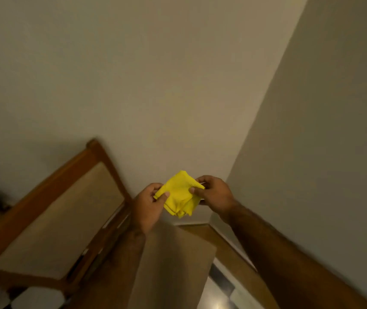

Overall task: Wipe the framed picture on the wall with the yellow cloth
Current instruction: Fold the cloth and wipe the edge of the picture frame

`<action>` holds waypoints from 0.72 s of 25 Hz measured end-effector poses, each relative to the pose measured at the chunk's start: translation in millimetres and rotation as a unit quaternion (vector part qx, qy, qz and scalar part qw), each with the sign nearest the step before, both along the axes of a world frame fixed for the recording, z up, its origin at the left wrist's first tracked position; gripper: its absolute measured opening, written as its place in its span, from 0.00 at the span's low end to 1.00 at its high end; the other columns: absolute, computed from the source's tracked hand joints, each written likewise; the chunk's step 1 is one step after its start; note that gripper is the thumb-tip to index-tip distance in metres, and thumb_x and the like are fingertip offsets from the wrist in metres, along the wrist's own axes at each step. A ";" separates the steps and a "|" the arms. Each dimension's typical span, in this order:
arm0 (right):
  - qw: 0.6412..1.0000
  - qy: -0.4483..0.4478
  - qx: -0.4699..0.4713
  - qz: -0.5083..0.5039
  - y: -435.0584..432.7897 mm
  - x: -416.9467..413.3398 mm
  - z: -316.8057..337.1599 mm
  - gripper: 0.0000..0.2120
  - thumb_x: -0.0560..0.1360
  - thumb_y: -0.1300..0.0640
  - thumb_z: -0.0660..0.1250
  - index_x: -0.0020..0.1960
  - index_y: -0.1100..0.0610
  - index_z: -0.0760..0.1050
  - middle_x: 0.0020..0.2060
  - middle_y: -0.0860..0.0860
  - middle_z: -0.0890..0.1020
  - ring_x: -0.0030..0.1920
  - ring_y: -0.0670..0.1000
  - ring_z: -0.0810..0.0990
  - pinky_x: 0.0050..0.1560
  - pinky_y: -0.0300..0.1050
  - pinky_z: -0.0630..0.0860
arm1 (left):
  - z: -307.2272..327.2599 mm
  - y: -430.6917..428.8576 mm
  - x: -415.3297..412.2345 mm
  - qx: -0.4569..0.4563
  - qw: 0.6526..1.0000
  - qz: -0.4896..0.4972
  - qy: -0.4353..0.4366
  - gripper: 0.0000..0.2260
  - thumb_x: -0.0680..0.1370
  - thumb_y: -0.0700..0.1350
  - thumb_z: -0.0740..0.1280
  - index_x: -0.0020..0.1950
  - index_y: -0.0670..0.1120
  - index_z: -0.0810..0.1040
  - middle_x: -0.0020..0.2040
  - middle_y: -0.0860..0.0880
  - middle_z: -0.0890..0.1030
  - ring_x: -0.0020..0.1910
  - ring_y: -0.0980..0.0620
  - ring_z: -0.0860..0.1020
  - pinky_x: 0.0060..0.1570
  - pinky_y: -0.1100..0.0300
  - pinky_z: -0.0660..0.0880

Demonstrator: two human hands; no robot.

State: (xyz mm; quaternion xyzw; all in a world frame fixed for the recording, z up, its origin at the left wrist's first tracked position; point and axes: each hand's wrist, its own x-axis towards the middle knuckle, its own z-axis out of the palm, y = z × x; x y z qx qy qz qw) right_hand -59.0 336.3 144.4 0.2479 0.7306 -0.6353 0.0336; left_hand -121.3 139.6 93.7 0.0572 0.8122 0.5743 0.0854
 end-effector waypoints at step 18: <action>0.827 0.417 0.341 -0.160 226.6 277.0 680.0 0.11 0.68 0.63 0.80 0.48 0.61 0.83 0.43 0.57 0.86 0.42 0.55 0.88 0.42 0.51 0.87 | 664.3 293.3 172.9 0.262 0.830 -0.075 0.487 0.06 0.74 0.46 0.75 0.49 0.54 0.81 0.40 0.59 0.83 0.39 0.61 0.82 0.34 0.73 0.74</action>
